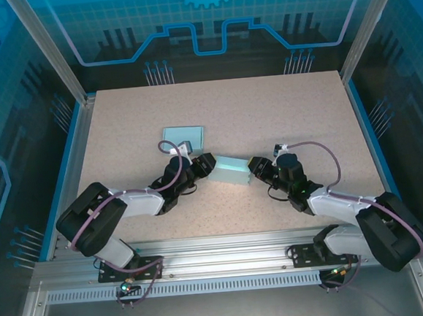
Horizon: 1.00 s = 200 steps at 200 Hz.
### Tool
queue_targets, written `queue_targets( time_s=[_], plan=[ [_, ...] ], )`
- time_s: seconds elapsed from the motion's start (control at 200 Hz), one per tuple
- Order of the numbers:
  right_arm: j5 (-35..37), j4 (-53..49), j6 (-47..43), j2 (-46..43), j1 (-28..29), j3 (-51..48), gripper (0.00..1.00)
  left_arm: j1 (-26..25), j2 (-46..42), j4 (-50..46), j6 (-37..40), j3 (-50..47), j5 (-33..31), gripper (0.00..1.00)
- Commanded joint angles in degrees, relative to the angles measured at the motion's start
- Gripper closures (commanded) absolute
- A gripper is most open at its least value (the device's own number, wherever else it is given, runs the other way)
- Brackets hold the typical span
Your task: Fold the paper box
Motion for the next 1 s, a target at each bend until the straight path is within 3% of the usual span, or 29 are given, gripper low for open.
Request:
queue_targets(
  time_s=[0.0,0.21,0.485,0.64,0.87,0.995],
  plan=[
    [0.42,-23.07,-2.64,4.54,1.42,-5.18,0.73,-1.27,2.42,-13.19,0.26,-2.94,3.56,0.56],
    [2.33,-26.73,-4.27,2.68,1.44,-5.19,0.73,-0.17,0.74,-13.12,-0.25,-4.93,3.87,0.53],
    [5.14,-30.84,-5.69,-0.64,3.10,-3.16,0.73,2.18,-1.25,-13.12,0.32,-2.67,10.19,0.48],
    [6.30,-31.93,-5.67,-2.29,3.49,-3.08,0.73,5.15,-0.52,-7.74,-2.40,-4.75,12.45,0.55],
    [7.55,-32.73,-5.96,-2.52,4.60,-2.18,0.73,5.73,2.99,-2.14,-5.21,-6.03,16.07,0.69],
    [7.79,-32.13,-6.13,-1.78,4.96,-1.81,0.73,5.69,5.70,0.80,-6.65,-7.76,17.33,0.70]
  ],
)
